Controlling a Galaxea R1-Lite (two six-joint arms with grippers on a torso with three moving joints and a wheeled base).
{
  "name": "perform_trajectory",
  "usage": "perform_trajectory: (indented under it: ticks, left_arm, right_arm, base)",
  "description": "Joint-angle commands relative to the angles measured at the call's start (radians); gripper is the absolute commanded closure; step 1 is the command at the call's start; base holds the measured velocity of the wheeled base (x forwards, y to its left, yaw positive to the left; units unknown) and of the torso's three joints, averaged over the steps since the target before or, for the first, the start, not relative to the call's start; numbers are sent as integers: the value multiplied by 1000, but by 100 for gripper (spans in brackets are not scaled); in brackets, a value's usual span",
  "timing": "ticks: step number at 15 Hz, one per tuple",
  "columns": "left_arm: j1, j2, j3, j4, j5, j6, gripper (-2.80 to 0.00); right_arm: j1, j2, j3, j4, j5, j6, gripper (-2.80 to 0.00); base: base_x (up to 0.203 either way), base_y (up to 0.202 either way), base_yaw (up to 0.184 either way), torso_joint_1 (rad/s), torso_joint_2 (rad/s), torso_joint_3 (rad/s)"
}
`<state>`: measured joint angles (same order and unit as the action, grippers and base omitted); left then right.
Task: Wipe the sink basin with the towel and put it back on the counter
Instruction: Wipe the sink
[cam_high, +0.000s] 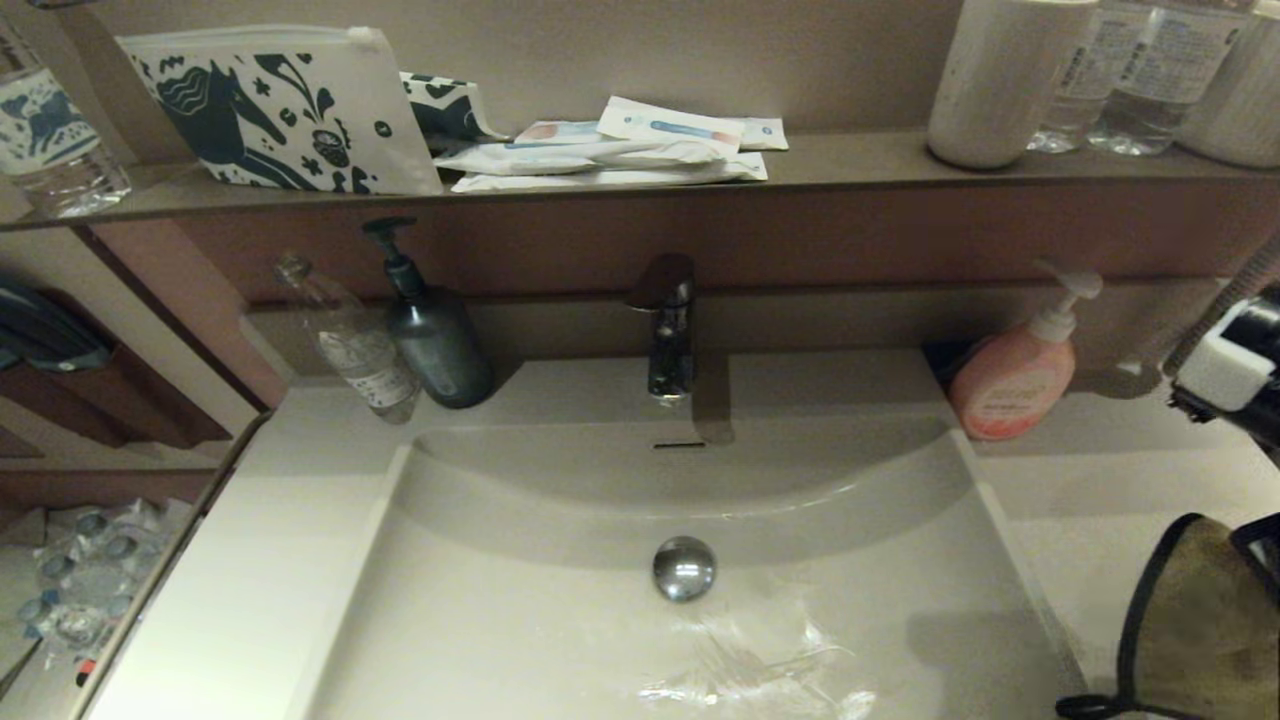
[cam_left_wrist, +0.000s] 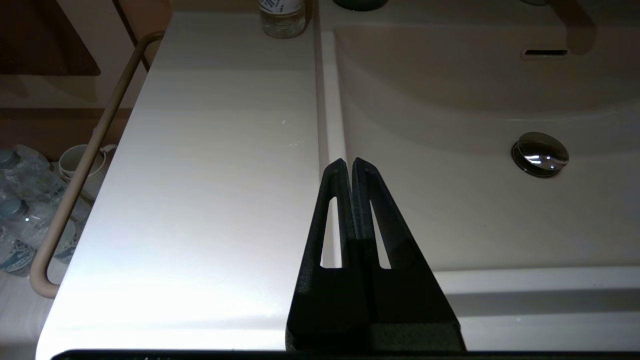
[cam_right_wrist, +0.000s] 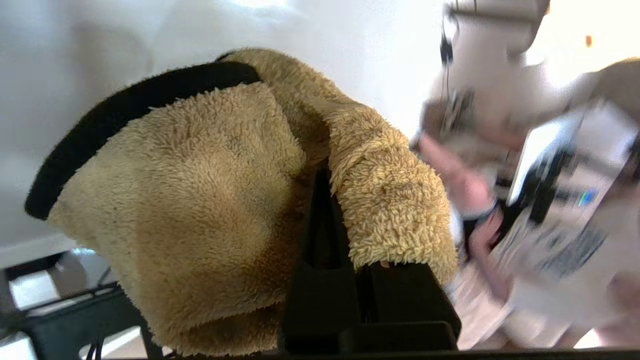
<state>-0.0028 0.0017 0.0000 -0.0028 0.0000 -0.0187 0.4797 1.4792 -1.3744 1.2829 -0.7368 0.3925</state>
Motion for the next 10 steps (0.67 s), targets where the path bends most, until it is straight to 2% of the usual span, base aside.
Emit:
perform_trajectory:
  ticks: [1,4,7,9,10]
  left_arm:
    - [0,1,0,0,0,-1,0]
    - [1,1,0,0,0,-1,0]
    - [0,1,0,0,0,-1,0]
    - [0,1,0,0,0,0,0]
    - [0,1,0,0,0,0,0]
  right_arm:
    - [-86,-77,30,-9,0,-6,0]
    - [-173,-110,142,-151,37,-40,0]
    - [-311,-113,281,-379,97,-153,0]
    - [-384,-110,336,-547,172,-226,0]
    - [-403,-109,346,-595,237,-241,0]
  base:
    - [0,0,0,0,0,0]
    - [0,0,0,0,0,0]
    - [0,0,0,0,0,0]
    - [0,0,0,0,0,0]
    - [0,0,0,0,0,0]
